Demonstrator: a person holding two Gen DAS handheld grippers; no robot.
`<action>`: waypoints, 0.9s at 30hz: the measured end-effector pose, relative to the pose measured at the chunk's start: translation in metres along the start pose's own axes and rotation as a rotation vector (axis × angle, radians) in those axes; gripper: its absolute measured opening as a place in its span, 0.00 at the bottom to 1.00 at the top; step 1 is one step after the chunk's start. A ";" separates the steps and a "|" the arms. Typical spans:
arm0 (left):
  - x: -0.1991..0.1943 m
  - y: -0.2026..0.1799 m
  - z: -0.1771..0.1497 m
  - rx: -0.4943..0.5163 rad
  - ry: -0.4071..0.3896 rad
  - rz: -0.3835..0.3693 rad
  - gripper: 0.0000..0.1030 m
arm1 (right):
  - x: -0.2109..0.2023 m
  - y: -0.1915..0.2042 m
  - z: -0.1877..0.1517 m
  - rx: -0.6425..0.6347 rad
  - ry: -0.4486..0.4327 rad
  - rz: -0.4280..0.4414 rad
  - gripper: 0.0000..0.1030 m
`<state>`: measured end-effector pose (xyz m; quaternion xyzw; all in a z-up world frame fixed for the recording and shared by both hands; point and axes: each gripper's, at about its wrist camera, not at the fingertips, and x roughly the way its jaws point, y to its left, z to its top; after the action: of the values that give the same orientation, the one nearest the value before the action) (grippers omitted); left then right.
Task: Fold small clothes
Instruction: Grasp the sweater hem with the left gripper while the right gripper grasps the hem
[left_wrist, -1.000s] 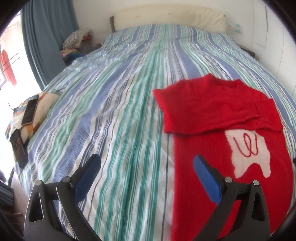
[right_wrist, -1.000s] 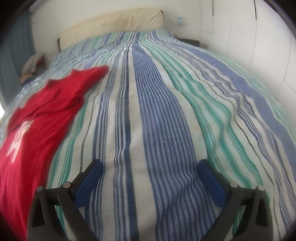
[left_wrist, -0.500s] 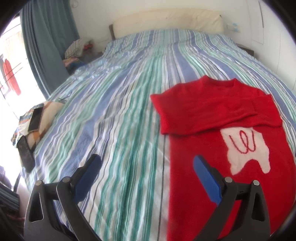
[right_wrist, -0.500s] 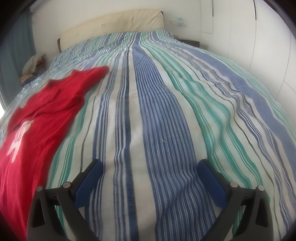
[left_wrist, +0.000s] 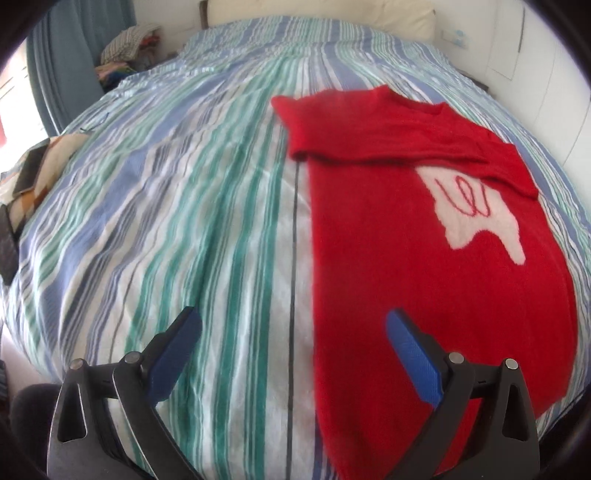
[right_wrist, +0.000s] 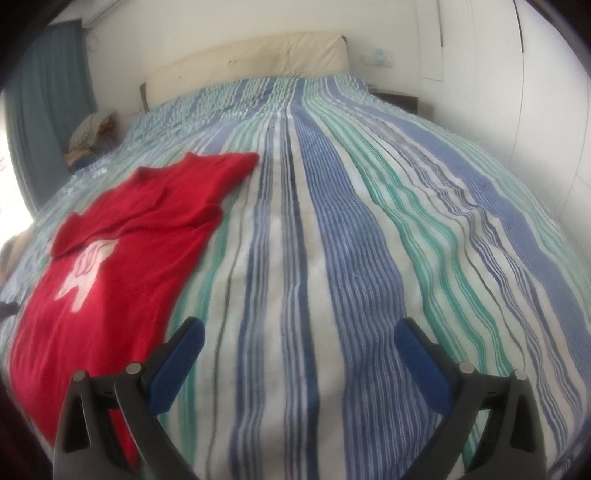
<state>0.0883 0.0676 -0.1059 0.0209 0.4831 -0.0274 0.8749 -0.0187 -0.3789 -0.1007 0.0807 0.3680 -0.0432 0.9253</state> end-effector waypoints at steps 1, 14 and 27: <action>0.003 -0.003 -0.009 0.021 0.032 -0.020 0.97 | -0.012 0.006 -0.002 -0.006 -0.001 0.045 0.98; -0.019 -0.028 -0.056 0.051 0.149 -0.249 0.95 | -0.048 0.074 -0.058 -0.116 0.352 0.548 0.96; -0.019 -0.011 -0.066 -0.085 0.170 -0.395 0.05 | -0.001 0.072 -0.082 0.110 0.446 0.546 0.04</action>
<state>0.0219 0.0610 -0.1250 -0.1086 0.5505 -0.1762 0.8088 -0.0650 -0.2936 -0.1505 0.2331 0.5229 0.2047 0.7940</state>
